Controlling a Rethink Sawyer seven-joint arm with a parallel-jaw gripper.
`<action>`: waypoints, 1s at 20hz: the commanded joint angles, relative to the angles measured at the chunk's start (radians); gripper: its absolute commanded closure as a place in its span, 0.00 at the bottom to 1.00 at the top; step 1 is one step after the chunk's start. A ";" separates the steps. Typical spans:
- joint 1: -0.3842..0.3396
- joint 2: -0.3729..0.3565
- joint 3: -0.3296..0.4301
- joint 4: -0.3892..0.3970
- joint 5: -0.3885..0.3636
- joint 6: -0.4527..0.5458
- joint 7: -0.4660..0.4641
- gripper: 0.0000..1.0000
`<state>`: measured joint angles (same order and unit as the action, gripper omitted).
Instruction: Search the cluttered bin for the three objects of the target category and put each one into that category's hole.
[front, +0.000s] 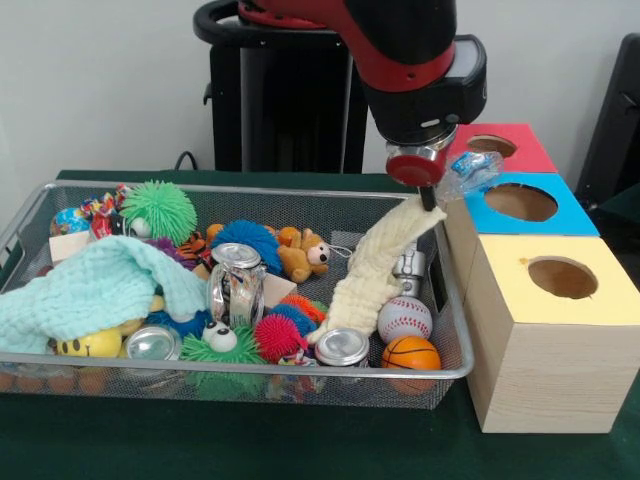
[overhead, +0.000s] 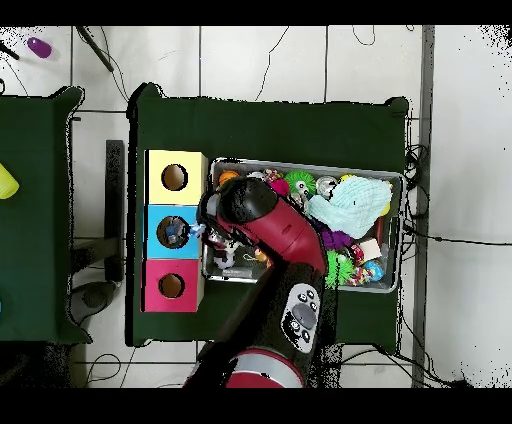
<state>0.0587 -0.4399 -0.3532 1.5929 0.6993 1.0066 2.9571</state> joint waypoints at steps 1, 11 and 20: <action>0.016 0.091 0.040 -0.136 0.014 0.051 0.372 1.00; 0.016 0.087 0.044 -0.105 0.010 0.034 0.340 1.00; 0.058 0.093 0.015 -0.163 -0.049 0.118 0.342 1.00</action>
<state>0.0920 -0.4075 -0.3725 1.5006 0.6987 1.0089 3.0032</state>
